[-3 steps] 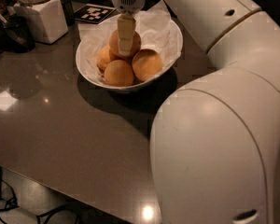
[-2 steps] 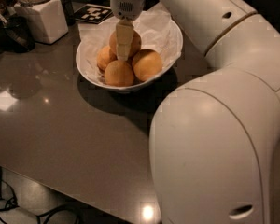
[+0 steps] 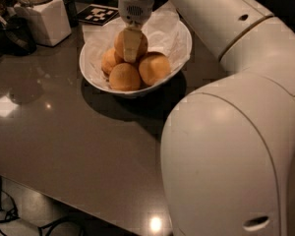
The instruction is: Pick orange from white bowl
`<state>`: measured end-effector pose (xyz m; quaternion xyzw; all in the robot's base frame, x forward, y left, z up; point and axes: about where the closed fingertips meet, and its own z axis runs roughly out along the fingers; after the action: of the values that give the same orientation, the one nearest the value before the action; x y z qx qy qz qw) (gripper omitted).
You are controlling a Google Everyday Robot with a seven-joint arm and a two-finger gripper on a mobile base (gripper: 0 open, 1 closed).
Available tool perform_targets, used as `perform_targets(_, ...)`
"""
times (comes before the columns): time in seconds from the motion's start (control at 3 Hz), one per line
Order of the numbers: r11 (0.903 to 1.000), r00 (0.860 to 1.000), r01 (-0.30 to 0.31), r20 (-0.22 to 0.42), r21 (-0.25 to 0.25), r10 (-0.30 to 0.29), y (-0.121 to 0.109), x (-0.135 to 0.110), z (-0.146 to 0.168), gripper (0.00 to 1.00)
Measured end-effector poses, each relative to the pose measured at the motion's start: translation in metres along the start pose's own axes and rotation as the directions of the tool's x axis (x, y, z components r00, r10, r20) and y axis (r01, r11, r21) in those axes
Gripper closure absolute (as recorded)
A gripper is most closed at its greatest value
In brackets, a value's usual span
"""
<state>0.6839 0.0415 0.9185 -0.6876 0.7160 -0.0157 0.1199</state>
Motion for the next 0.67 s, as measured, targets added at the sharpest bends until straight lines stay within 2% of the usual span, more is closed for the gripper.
perform_targets(0.33,1.0,1.0,0.0,0.0,0.0,0.0,-0.0001,0.0,0.0,0.82)
perform_targets(0.67,1.0,1.0,0.0,0.0,0.0,0.0,0.0001,0.0003,-0.0013,1.0)
